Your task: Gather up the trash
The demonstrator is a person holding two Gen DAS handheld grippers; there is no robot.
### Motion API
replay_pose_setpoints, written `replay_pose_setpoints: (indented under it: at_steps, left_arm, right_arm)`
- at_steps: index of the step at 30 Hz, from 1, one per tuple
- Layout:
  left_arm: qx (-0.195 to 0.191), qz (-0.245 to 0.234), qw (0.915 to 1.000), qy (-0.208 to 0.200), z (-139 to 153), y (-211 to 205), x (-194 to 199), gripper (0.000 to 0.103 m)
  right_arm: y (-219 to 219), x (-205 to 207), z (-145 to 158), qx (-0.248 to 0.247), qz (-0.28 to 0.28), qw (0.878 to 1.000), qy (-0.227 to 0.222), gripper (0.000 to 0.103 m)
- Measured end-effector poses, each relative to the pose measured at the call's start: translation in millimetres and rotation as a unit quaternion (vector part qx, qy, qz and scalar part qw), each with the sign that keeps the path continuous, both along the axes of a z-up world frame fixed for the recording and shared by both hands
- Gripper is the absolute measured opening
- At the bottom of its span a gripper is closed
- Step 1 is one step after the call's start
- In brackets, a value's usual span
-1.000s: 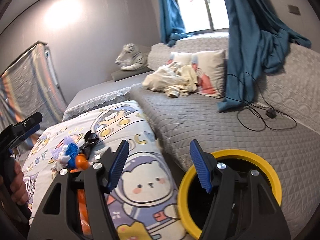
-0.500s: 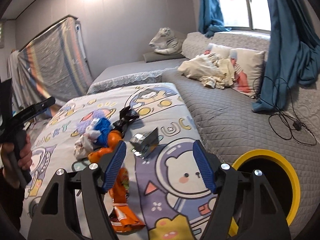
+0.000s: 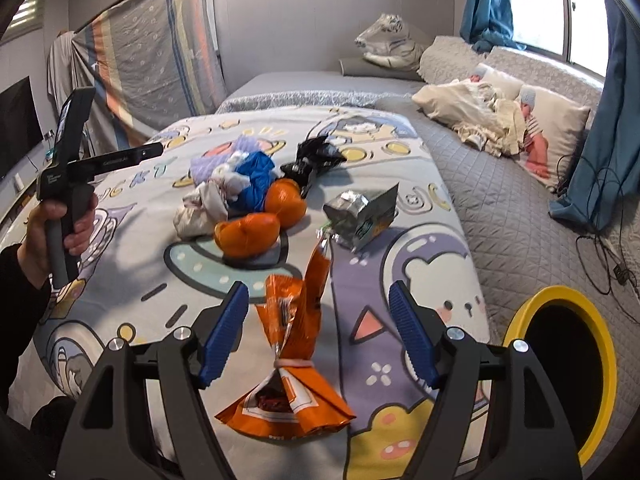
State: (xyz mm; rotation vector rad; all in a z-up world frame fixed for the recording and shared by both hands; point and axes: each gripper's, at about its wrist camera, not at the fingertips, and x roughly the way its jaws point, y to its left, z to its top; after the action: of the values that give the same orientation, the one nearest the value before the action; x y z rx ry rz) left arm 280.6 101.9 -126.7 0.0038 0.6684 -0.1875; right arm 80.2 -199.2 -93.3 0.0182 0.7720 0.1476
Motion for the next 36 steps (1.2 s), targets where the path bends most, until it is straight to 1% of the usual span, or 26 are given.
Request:
replay_pose_setpoints:
  at_steps: [8,12,16,20,22,24,26,27,29,35,36]
  left_arm:
    - [0.009,-0.021,0.9991,0.037,-17.9,-10.5,35.2,0.085]
    - [0.030,-0.023,0.9982,0.047,-27.4,-19.2,49.8,0.085]
    - [0.034,-0.033,0.9971,0.060,-33.1,-25.1,64.4,0.085]
    - [0.048,-0.031,0.9957,0.073,-40.9,-29.8,78.8,0.085]
    - [0.050,-0.032,0.9947,0.084,-46.5,-31.3,86.1,0.085]
    - [0.048,-0.036,0.9939,0.092,-49.5,-33.9,91.8,0.084]
    - [0.051,-0.041,0.9934,0.095,-50.3,-36.5,96.4,0.082]
    - [0.051,-0.045,0.9930,0.096,-50.8,-38.3,98.9,0.079]
    - [0.051,-0.049,0.9922,0.102,-52.1,-42.4,103.5,0.074]
    - [0.054,-0.072,0.9897,0.111,-52.6,-59.0,107.2,0.060]
    - [0.056,-0.075,0.9893,0.112,-52.0,-61.6,107.3,0.055]
  right_arm:
    - [3.4,10.8,-16.8,0.001,0.008,1.000,0.031,0.069]
    - [1.6,17.9,-23.1,0.003,0.005,0.999,0.041,0.069]
    - [0.3,25.5,-30.8,0.003,0.006,0.998,0.056,0.069]
    - [0.1,33.7,-37.4,0.006,0.008,0.998,0.067,0.066]
    - [0.7,37.8,-41.2,0.003,0.009,0.997,0.073,0.061]
    - [1.1,41.3,-44.9,0.006,0.010,0.997,0.080,0.058]
    - [2.5,44.4,-48.1,0.007,0.014,0.996,0.087,0.054]
    - [3.4,45.7,-49.5,0.006,0.015,0.996,0.089,0.053]
    - [4.7,46.9,-51.4,0.005,0.016,0.996,0.090,0.049]
    - [2.5,50.3,-55.9,0.013,0.015,0.995,0.094,0.043]
    - [2.5,50.3,-56.2,0.011,0.014,0.996,0.092,0.042]
